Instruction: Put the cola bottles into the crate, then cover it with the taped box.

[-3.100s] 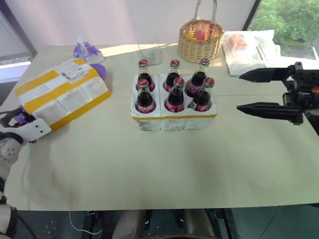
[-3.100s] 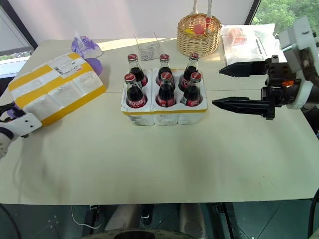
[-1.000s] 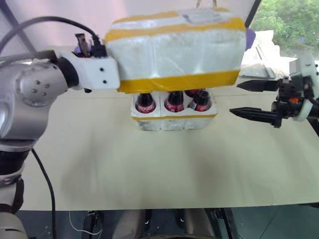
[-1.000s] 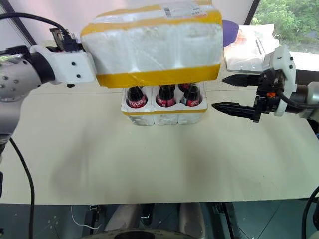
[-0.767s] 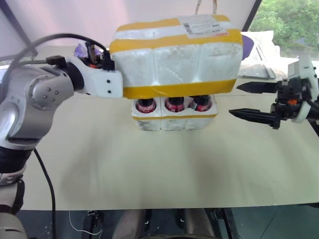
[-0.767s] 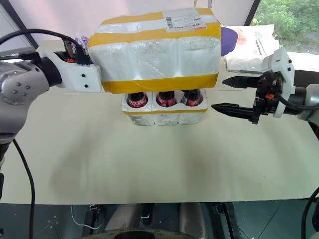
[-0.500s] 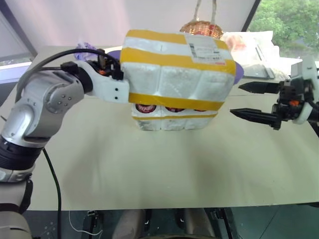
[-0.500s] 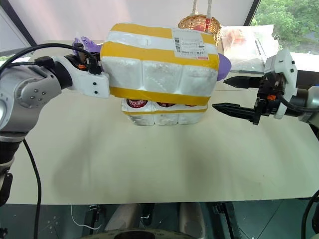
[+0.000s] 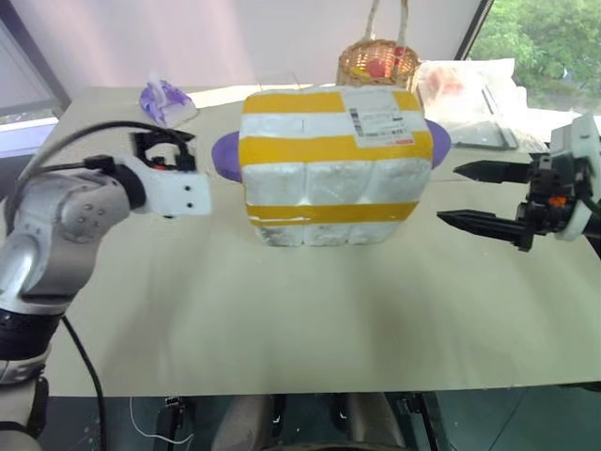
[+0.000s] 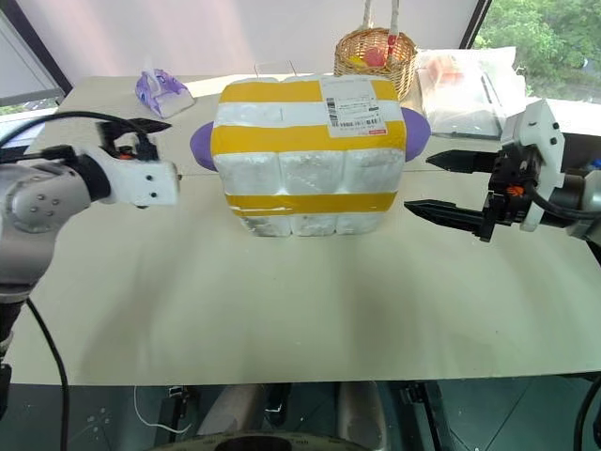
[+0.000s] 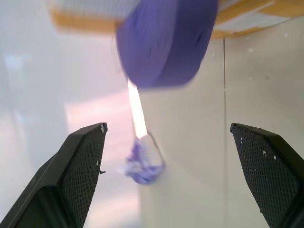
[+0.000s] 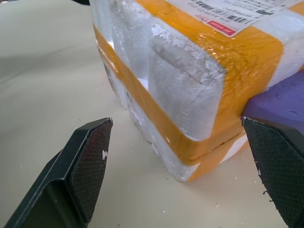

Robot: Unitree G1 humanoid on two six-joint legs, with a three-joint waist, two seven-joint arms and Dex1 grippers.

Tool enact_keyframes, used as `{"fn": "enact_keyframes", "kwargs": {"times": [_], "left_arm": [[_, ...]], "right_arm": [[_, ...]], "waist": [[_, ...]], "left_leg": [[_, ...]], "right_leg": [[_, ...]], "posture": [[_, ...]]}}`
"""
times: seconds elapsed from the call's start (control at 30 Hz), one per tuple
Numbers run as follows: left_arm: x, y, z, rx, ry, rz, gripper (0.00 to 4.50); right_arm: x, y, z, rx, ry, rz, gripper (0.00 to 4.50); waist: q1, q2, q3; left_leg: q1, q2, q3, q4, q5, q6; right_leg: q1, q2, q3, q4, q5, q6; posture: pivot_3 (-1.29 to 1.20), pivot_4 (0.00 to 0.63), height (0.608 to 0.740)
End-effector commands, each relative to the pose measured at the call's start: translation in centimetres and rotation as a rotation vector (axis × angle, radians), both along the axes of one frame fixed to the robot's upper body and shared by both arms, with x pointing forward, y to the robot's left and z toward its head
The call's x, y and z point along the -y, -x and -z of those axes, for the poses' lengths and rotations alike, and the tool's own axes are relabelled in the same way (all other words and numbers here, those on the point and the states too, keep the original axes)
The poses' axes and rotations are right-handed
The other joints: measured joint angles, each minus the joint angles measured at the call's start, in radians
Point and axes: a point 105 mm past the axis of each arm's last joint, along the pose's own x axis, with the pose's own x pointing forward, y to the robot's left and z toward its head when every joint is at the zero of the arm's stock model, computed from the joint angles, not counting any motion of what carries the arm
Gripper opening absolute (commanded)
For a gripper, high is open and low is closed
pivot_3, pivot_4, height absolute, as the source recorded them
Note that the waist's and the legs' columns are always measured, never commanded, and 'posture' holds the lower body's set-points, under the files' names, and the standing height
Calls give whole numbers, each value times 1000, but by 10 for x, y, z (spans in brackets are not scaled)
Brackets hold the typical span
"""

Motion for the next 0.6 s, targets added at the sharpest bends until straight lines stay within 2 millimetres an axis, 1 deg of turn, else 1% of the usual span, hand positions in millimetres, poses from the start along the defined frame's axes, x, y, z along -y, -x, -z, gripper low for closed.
{"fn": "enact_keyframes", "kwargs": {"times": [0.03, 0.07, 0.1, 0.17, 0.2, 0.23, 0.27, 0.3, 0.43, 0.6], "left_arm": [[-30, 7, -17, -158, 488, -29, 4321], [-33, 13, -25, -246, 682, 15, 4321], [-34, 20, -33, -332, 840, 70, 4321], [-33, 39, -49, -499, 1027, 197, 4321], [-33, 55, -58, -591, 1076, 292, 4321], [-34, 68, -64, -658, 1098, 361, 4321], [-35, 77, -66, -708, 1104, 396, 4321], [-36, 81, -65, -738, 1102, 402, 4321], [-35, 83, -50, -786, 1019, 377, 4321], [-32, 85, -38, -820, 954, 360, 4321]], "right_arm": [[2, 5, -13, 57, 27, 2, 4500], [3, 4, -13, 54, 28, 2, 4500], [3, 4, -13, 52, 29, 3, 4500], [5, 2, -12, 47, 32, 7, 4500], [5, 2, -11, 44, 33, 8, 4500], [6, 1, -11, 41, 34, 8, 4500], [6, 1, -11, 38, 34, 7, 4500], [6, 0, -11, 37, 35, 7, 4500], [7, -1, -10, 32, 35, 4, 4500], [9, -2, -2, 12, 43, 3, 4500]], "waist": [[-2, 0, 0], [-3, 0, 0], [-3, 0, 0], [-5, -2, 1], [-6, -2, 1], [-10, -1, 1], [-14, -1, 1], [-19, -1, 1], [-23, 2, 0], [-23, 1, 1]], "left_leg": [[0, 0, 0, 0, 0, 0], [0, 0, 0, 0, 0, 0], [0, 0, 0, 1, 0, 0], [0, 0, 0, 1, 0, 0], [0, 0, -1, 1, 0, 0], [0, 0, 0, 1, 0, 0], [0, 0, 0, 1, 0, 0], [0, 0, 0, 1, 0, 0], [2, 0, 0, 0, 0, 0], [2, 0, -1, 0, 0, -1]], "right_leg": [[0, 0, 0, 0, 0, 0], [0, 1, 0, 0, 0, 0], [0, 2, 0, 0, 0, 0], [0, 2, -1, 1, 0, 0], [0, 2, -1, 1, 0, 0], [0, 2, -1, 1, 0, 0], [0, 2, -1, 1, 0, 0], [0, 2, -1, 1, 0, 0], [2, 0, 0, 0, 0, 0], [3, -1, 0, -1, 0, 0]], "posture": [[0, 150, 740], [0, 150, 740], [0, 150, 740], [0, 150, 740], [0, 150, 740], [0, 150, 740], [0, 150, 740], [0, 150, 740], [0, 150, 740], [0, 150, 740]]}}
